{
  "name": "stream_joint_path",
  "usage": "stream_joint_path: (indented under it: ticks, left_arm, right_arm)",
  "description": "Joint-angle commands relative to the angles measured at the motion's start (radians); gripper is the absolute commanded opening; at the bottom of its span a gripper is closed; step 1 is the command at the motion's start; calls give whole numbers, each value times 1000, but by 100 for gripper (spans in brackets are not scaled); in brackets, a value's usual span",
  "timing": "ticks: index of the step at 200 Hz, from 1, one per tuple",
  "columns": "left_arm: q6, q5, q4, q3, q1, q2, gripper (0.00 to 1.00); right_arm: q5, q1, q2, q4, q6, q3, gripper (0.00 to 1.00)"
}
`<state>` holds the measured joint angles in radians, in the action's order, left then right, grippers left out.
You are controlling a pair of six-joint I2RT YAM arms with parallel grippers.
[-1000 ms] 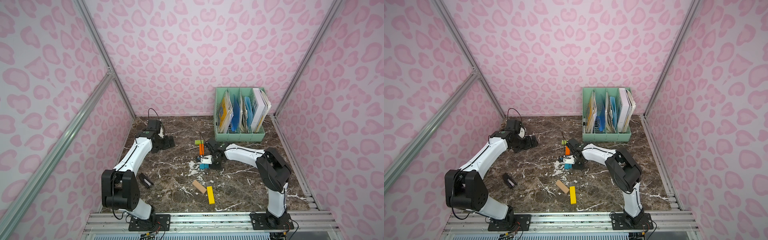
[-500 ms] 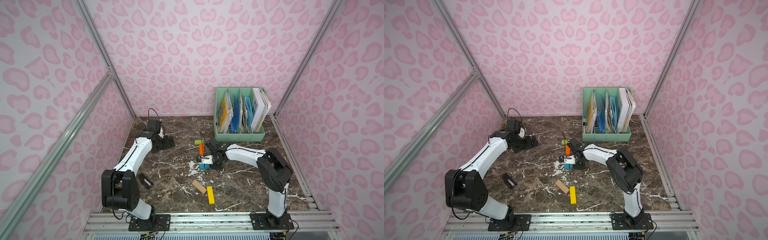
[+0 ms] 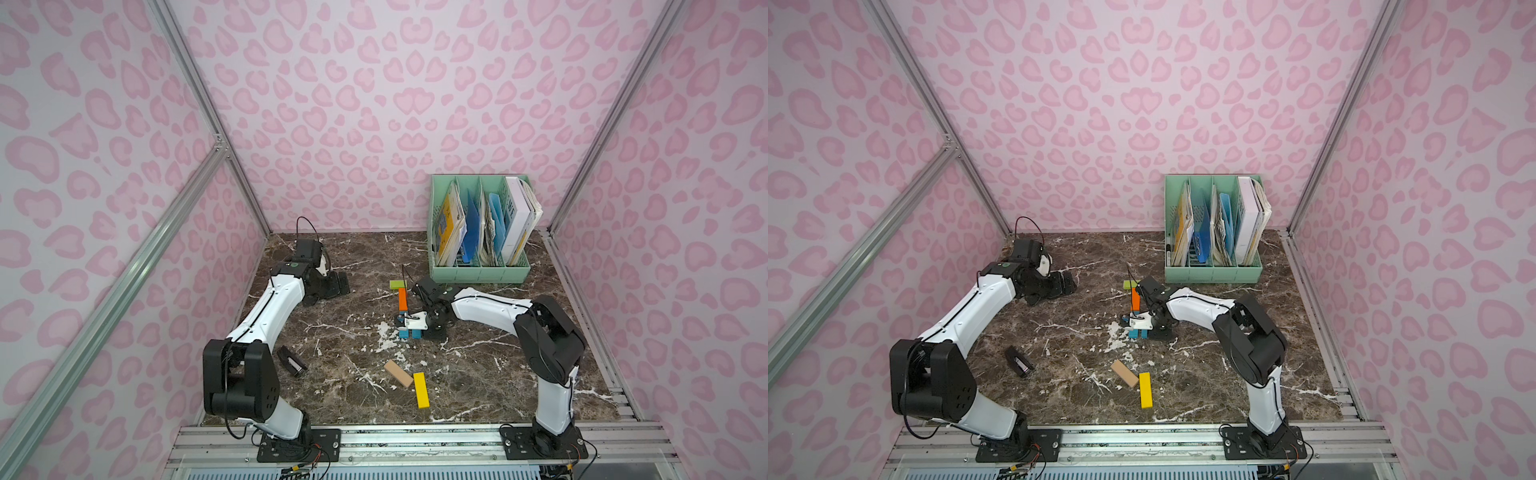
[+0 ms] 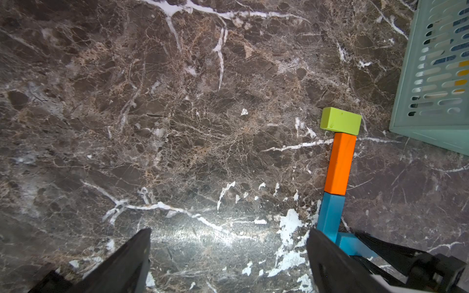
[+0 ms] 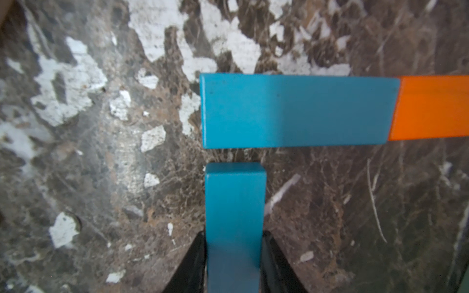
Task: Assemble a giraffe with building blocks
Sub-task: Assemble the building block at the center of the board.
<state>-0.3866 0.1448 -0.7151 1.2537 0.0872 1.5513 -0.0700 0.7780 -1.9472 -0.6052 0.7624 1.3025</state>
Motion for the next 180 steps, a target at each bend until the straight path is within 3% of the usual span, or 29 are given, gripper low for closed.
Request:
stream_joint_path:
  ticks: [1,180]
  left_arm:
    - [11,7,-17,0,-1,-2,98]
    - [11,6,-17,1,-1,-2,98]
  right_arm:
    - [-8,3,-14,-37,-6,6,36]
    - [-28,7,-19,-25,-31,29,37]
